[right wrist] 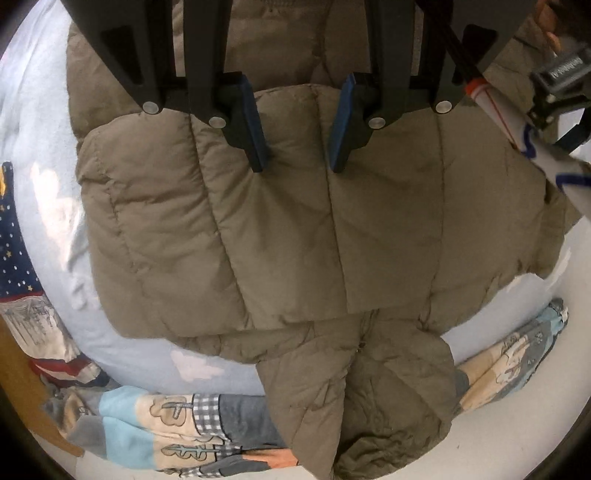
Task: Fold large clothes
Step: 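Grasp the other sleeve cuff with the left gripper and lift it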
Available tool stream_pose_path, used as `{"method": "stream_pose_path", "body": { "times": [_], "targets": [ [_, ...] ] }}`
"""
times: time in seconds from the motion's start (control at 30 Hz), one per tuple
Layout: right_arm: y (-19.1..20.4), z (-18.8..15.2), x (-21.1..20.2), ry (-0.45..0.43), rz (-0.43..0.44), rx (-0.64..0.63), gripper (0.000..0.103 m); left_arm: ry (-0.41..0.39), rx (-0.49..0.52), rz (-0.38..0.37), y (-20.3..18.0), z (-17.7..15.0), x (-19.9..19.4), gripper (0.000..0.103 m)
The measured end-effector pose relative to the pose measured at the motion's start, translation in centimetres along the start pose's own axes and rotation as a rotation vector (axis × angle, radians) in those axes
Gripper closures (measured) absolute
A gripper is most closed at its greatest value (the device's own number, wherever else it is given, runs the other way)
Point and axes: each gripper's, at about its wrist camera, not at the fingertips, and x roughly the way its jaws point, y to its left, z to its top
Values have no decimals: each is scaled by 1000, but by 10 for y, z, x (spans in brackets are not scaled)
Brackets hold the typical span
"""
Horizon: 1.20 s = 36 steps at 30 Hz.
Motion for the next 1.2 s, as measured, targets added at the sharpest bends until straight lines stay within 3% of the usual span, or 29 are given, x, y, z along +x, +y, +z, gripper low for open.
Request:
{"method": "stream_pose_path", "body": {
  "times": [0.1, 0.23, 0.47, 0.63, 0.73, 0.83, 0.93, 1.03, 1.2],
  "targets": [
    [2, 2, -21, -36, 55, 26, 65, -65, -32, 2, 21, 14, -20, 0],
    [18, -7, -60, -86, 90, -3, 65, -118, -140, 22, 81, 28, -38, 0],
    [43, -59, -121, -117, 227, -5, 64, -120, -370, 103, 213, 23, -41, 0],
    [70, -81, -120, -114, 240, -121, 64, -87, -552, 120, 312, -3, -28, 0],
    [67, -80, -109, -93, 210, -104, 64, -86, -724, 50, 373, -26, -20, 2],
    [60, -75, -101, -77, 217, -74, 64, -94, -903, -26, 426, -52, -10, 16],
    [59, -71, -96, -72, 211, -72, 64, -106, -1050, -98, 459, -76, 5, 18],
    [60, -71, -90, -62, 213, -88, 64, -122, -1113, -140, 474, -86, 17, 20],
    [63, -73, -81, -48, 212, -102, 64, -217, -1140, -190, 484, -84, 23, 21]
  ]
}}
